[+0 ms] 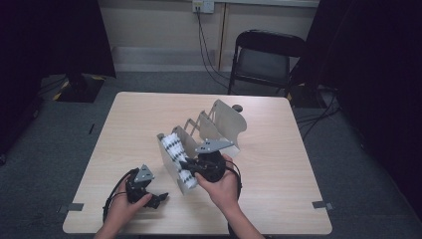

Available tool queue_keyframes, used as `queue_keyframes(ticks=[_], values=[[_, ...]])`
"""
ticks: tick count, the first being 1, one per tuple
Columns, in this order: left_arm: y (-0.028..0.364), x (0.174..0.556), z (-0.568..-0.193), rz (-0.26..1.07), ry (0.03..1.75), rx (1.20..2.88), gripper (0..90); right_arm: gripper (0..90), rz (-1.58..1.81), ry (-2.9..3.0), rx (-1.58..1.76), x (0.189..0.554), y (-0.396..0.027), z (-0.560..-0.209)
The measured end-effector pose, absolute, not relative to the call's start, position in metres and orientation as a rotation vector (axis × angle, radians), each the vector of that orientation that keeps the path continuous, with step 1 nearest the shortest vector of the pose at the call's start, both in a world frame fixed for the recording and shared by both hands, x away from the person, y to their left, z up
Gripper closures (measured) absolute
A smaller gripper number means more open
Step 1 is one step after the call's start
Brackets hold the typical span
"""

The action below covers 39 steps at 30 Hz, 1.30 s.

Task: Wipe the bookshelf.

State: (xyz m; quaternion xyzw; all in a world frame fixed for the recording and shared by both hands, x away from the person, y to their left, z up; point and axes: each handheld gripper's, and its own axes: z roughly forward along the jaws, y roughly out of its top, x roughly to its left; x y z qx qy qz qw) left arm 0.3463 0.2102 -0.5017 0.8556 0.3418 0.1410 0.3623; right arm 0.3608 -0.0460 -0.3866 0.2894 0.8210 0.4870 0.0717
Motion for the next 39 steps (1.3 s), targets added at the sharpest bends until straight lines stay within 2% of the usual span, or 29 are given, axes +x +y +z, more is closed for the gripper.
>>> queue_keyframes(ticks=[10,19,31,39], values=[[0.210,0.346,-0.502,0.358,0.875,2.211,0.0,82.0,1.319,2.585,0.938,0.364,-0.042,-0.448],[0.210,0.346,-0.502,0.358,0.875,2.211,0.0,81.6,1.217,2.647,0.932,0.356,-0.040,-0.478],[0.210,0.346,-0.502,0.358,0.876,2.210,0.0,80.5,1.177,2.673,0.883,0.351,-0.058,-0.479],[0.210,0.346,-0.502,0.358,0.875,2.211,0.0,73.3,1.137,2.657,0.882,0.344,-0.093,-0.476]])
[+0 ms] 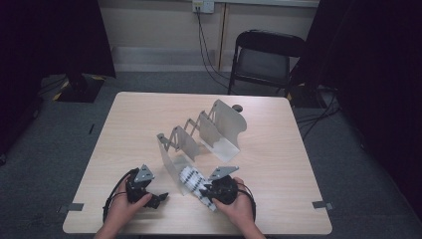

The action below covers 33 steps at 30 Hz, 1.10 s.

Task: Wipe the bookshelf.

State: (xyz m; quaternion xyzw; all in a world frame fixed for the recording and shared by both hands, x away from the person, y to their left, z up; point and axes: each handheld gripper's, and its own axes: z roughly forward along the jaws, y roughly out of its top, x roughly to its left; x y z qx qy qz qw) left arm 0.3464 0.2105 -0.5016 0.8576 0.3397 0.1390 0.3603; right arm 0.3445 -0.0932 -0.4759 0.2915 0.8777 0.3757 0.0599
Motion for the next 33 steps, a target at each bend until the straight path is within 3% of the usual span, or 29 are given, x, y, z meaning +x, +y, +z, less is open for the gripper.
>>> queue_keyframes(ticks=[7,11,22,27,33], values=[[0.210,0.346,-0.502,0.358,0.876,2.211,0.0,57.3,1.111,2.589,0.874,0.336,-0.122,-0.464],[0.210,0.346,-0.502,0.360,0.878,2.209,0.0,56.9,1.211,2.506,0.887,0.336,-0.122,-0.449],[0.210,0.346,-0.502,0.360,0.878,2.210,0.0,61.9,1.204,2.586,0.845,0.355,-0.077,-0.475],[0.210,0.346,-0.502,0.360,0.879,2.210,0.0,71.0,1.208,2.625,0.832,0.353,-0.081,-0.480],[0.210,0.346,-0.502,0.360,0.879,2.210,0.0,72.7,1.202,2.685,0.783,0.341,-0.100,-0.480]])
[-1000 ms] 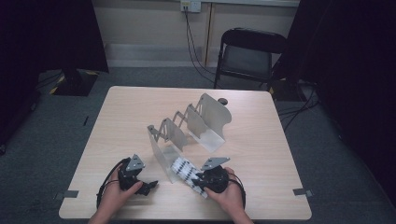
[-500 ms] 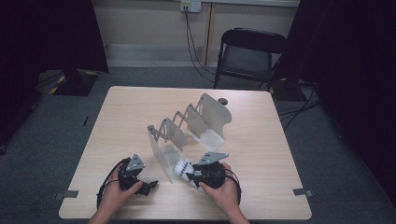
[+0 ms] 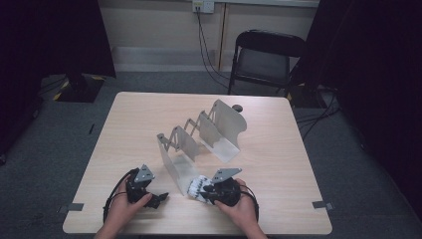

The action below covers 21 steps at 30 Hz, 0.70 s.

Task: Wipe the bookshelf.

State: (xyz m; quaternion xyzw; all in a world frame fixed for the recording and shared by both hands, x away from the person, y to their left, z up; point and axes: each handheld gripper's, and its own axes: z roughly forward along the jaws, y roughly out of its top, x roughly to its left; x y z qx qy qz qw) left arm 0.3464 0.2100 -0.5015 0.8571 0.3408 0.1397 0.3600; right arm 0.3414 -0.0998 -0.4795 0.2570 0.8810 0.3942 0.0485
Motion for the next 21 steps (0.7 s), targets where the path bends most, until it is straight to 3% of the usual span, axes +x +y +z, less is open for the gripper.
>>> queue_keyframes(ticks=[8,14,21], values=[[0.210,0.346,-0.501,0.364,0.872,2.219,0.0,61.3,1.252,2.666,0.836,0.325,-0.127,-0.472],[0.210,0.346,-0.501,0.364,0.870,2.220,0.0,62.8,1.336,2.592,0.919,0.331,-0.133,-0.465],[0.209,0.345,-0.502,0.357,0.875,2.208,0.0,69.5,1.289,2.686,0.881,0.332,-0.119,-0.482]])
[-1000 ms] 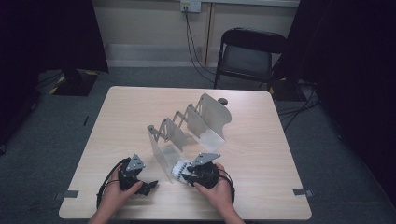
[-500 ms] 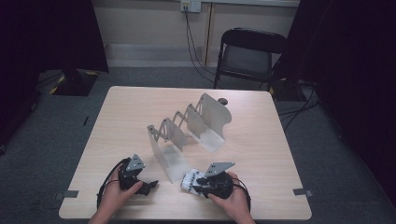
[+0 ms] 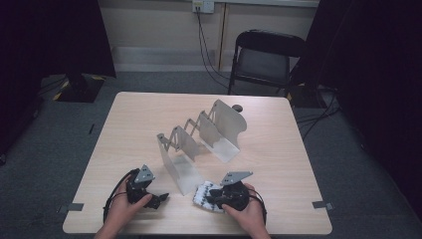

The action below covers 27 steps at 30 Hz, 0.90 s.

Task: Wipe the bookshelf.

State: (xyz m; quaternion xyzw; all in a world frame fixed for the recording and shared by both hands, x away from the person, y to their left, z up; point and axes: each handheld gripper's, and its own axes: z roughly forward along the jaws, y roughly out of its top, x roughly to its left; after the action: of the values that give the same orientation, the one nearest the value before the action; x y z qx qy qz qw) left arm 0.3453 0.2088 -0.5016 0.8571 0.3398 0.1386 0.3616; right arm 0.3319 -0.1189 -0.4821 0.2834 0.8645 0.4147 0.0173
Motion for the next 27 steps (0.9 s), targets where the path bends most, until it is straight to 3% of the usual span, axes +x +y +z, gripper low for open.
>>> queue_keyframes(ticks=[9,15,21,27], values=[[0.209,0.345,-0.501,0.359,0.870,2.216,0.0,65.8,1.332,2.736,0.765,0.320,-0.106,-0.480],[0.209,0.345,-0.501,0.357,0.873,2.212,0.0,66.0,1.405,2.582,0.891,0.325,-0.134,-0.458],[0.208,0.345,-0.501,0.356,0.873,2.211,0.0,71.2,1.296,2.580,1.031,0.338,-0.136,-0.477],[0.208,0.345,-0.501,0.356,0.872,2.212,0.0,72.6,1.276,2.631,0.924,0.338,-0.121,-0.488]])
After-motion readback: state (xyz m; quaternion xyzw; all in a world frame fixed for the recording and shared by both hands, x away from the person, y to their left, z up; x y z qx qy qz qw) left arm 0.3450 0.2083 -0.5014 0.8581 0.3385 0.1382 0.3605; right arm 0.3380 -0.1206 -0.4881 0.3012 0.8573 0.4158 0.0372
